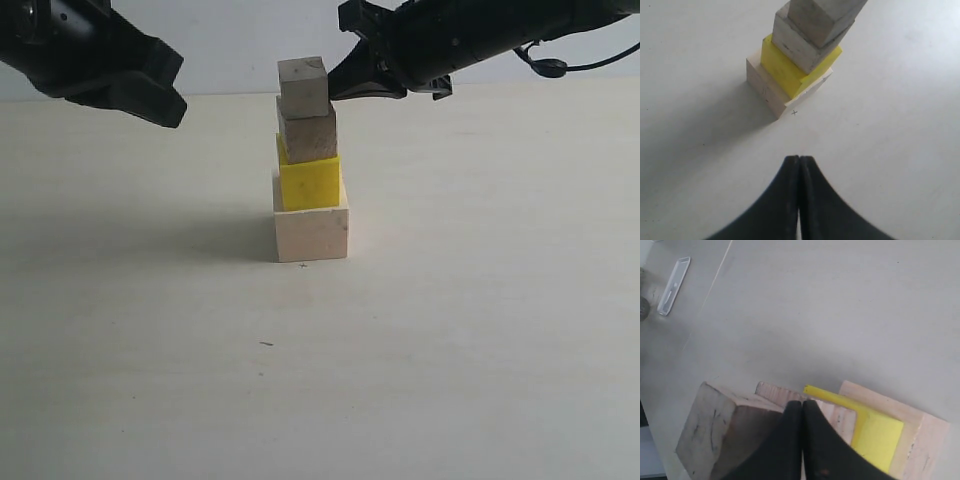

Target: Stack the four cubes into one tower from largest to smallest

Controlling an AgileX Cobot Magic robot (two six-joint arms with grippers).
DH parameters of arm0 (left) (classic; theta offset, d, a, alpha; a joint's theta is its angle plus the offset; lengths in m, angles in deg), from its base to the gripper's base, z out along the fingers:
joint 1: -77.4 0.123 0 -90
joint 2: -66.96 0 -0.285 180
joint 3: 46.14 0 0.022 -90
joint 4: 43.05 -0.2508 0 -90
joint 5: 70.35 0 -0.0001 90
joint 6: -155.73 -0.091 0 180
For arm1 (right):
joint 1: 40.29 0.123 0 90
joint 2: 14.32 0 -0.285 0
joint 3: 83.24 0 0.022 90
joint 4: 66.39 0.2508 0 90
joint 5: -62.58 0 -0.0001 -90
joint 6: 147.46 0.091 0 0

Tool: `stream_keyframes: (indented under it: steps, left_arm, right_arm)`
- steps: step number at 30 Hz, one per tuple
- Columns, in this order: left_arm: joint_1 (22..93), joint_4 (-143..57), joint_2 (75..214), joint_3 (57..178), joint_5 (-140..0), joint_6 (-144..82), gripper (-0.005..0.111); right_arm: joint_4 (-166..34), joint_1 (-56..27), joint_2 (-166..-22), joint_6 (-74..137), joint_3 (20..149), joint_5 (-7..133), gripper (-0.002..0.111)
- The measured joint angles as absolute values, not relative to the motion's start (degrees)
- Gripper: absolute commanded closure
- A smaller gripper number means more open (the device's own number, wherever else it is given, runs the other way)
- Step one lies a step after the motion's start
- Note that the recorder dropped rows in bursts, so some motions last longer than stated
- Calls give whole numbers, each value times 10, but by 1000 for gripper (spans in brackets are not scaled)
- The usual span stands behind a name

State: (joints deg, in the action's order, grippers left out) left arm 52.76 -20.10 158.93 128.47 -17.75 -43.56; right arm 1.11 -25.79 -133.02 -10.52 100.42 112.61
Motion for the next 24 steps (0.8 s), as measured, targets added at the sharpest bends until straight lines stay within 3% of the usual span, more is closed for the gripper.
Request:
stream_keyframes:
  steps: [15,24]
  left_arm:
    - [528,-201,1589,1285,-177,-437,107]
    - [528,-184,1589,1268,-192,-456,107]
  right_arm:
    - [8,-258,-1316,-115,1004,1127,108]
    - [-162,-263,-1258,38,1003,1094,108]
